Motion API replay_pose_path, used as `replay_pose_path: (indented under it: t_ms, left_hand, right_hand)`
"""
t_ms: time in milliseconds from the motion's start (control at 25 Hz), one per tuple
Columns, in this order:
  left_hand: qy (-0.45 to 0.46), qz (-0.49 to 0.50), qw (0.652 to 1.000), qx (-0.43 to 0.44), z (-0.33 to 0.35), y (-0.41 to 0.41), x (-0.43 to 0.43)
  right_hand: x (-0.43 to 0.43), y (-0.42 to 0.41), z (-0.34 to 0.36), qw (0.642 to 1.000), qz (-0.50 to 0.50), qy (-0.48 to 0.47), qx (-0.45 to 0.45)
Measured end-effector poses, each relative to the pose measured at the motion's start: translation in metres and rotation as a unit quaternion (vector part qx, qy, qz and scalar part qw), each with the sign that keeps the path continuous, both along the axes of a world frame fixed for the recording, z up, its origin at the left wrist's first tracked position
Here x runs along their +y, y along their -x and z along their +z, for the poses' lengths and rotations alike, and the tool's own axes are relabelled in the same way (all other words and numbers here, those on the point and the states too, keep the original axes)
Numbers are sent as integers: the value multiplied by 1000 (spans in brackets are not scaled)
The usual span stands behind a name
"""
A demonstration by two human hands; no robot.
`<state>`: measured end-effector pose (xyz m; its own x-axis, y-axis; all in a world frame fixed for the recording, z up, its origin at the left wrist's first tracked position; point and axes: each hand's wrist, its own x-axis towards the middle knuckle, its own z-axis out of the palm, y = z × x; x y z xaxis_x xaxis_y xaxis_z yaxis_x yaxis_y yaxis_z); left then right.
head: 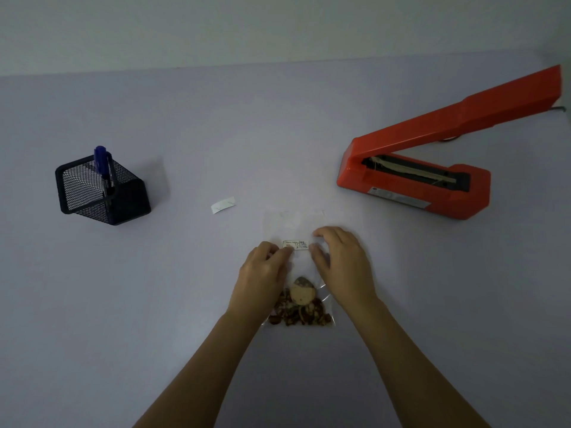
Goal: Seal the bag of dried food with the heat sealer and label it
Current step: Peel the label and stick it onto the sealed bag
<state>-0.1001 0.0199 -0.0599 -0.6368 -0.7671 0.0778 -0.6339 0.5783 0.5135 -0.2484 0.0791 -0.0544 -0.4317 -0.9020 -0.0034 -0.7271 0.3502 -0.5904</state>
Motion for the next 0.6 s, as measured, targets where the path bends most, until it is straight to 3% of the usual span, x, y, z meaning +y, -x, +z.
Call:
replay_pose_path:
  t_ms: [280,600]
  left_hand:
    - [3,-5,1000,-13,-1,1,2]
    - [10,-24,999,-46,-6,0,2]
  right_hand:
    - [29,-4,-3,978,146,-148,34]
    - [29,-6,-8,983,116,-132,52]
